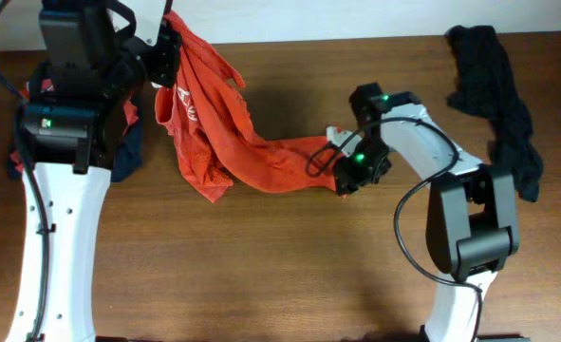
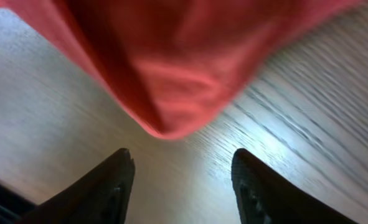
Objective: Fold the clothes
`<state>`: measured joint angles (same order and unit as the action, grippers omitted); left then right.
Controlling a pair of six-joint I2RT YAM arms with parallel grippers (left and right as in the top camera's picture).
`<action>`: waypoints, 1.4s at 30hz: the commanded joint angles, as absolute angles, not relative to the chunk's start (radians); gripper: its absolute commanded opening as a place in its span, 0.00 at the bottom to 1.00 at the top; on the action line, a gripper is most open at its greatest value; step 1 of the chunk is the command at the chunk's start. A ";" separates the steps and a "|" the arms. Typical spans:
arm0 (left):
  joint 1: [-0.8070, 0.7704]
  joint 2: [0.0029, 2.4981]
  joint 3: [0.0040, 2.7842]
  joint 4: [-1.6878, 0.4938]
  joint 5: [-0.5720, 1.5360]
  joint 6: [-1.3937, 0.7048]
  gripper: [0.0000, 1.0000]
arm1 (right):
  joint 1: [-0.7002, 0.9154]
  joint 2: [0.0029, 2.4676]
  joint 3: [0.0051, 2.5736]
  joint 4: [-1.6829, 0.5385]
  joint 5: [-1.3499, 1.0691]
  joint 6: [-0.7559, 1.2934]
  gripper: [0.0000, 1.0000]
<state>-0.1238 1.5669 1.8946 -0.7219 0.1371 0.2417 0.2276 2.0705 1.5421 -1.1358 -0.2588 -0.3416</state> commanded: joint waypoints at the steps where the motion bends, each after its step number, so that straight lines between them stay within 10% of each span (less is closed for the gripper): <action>1: -0.121 1.591 1.916 -0.715 0.130 0.232 0.01 | 0.279 2.069 1.494 -1.093 -0.257 -0.413 0.56; 14: -0.121 1.595 1.916 -0.718 0.130 0.233 0.01 | 0.319 2.069 1.412 -0.859 -0.066 -0.317 0.61; 36: -0.121 1.595 1.916 -0.718 0.134 0.232 0.01 | 0.207 2.068 1.487 -0.907 -0.010 -0.295 0.09; 42: -0.121 1.595 1.916 -0.721 0.134 0.231 0.01 | 0.202 2.067 1.553 -0.961 -0.057 -0.311 0.11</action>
<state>-0.1238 1.5990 1.8950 -0.7219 0.1371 0.2417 0.2016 2.0701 1.5146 -0.9474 -0.0269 -0.2962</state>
